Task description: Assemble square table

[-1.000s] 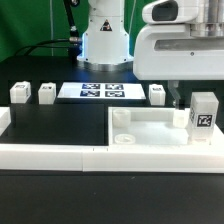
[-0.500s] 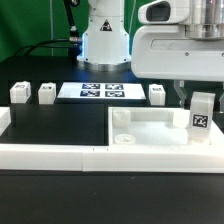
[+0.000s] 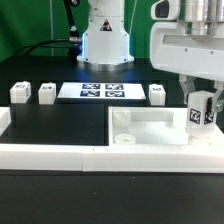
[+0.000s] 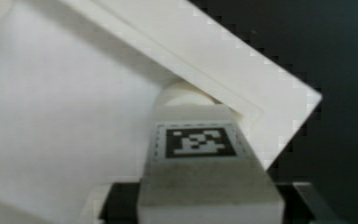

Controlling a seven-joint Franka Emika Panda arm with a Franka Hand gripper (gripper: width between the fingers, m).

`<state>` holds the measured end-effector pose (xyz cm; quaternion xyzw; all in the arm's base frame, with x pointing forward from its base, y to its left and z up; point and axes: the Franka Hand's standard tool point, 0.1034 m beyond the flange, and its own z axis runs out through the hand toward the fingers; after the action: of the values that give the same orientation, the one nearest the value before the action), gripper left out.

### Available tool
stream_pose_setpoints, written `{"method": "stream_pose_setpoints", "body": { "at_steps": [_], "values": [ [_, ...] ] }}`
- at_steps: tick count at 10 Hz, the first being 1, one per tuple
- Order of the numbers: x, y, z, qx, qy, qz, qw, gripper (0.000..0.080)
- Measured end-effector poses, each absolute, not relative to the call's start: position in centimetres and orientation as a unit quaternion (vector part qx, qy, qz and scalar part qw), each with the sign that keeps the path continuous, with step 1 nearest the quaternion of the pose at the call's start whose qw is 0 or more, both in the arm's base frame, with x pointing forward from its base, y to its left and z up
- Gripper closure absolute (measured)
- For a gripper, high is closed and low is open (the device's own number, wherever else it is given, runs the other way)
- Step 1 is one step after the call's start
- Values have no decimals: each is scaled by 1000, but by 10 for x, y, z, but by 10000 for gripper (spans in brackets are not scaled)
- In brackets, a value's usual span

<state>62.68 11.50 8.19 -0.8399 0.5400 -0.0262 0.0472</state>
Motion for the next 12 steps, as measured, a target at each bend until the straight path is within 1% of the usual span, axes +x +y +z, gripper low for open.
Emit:
{"method": "stream_pose_setpoints", "body": {
  "at_steps": [1, 2, 4, 5, 6, 7, 8, 11, 12],
  "values": [
    [628, 110, 82, -807, 588, -9, 57, 508],
    [628, 109, 82, -791, 609, -1, 61, 508],
    [627, 111, 81, -803, 593, -2, 60, 507],
    [627, 113, 78, -818, 572, -10, 60, 318],
    [619, 122, 67, -869, 490, -25, 57, 188],
    [621, 125, 70, -905, 420, -32, 53, 188],
    [623, 126, 74, -924, 377, -40, 55, 161],
    [623, 124, 71, -950, 305, -43, 49, 151],
    [623, 123, 71, -965, 255, -46, 45, 151]
  ]
}}
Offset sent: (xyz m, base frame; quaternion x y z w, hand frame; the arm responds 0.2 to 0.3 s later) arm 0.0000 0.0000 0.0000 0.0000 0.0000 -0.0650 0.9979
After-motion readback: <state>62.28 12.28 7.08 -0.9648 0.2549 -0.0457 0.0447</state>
